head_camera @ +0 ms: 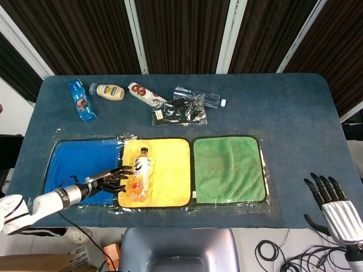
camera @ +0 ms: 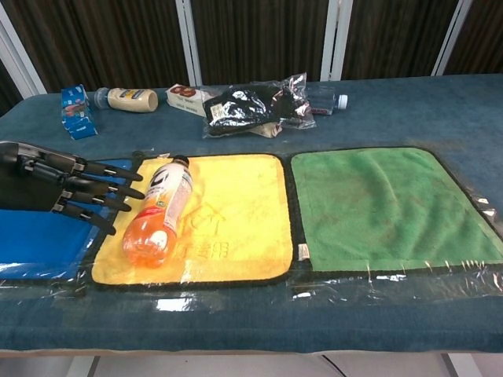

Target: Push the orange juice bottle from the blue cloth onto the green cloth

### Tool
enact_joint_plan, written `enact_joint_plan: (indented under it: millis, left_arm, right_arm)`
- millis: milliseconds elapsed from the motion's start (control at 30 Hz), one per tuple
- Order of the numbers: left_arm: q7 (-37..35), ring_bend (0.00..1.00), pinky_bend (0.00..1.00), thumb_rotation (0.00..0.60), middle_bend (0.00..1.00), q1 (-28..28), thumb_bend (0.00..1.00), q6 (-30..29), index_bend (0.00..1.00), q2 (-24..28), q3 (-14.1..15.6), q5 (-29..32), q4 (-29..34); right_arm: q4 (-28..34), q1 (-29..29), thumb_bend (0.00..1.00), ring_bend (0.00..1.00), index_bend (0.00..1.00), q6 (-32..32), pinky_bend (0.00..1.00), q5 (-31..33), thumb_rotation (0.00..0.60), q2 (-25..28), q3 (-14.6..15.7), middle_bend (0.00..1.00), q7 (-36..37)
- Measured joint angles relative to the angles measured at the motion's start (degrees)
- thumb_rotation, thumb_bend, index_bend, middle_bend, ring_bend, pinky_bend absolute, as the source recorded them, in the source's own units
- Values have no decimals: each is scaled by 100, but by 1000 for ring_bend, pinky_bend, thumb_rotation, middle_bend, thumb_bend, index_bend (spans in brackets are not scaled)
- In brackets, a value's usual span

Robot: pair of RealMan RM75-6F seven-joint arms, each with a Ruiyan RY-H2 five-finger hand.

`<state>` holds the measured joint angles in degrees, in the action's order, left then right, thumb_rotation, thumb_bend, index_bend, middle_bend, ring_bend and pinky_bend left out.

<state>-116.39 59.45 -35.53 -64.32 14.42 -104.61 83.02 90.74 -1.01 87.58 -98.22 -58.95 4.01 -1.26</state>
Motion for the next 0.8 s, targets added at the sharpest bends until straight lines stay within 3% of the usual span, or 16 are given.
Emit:
enact_joint_plan:
  millis: [400, 800]
  left_arm:
    - [-1650, 34, 304, 600, 57, 746, 465, -989, 0, -472, 992, -657, -931]
    - [-2330, 32, 304, 600, 54, 1091, 467, -1543, 0, -831, 1434, -679, -1388]
  right_arm:
    - [-14, 13, 189, 0, 0, 43, 0, -7, 600, 8, 1, 0, 12]
    - [-22, 22, 189, 0, 0, 57, 0, -9, 600, 7, -3, 0, 25]
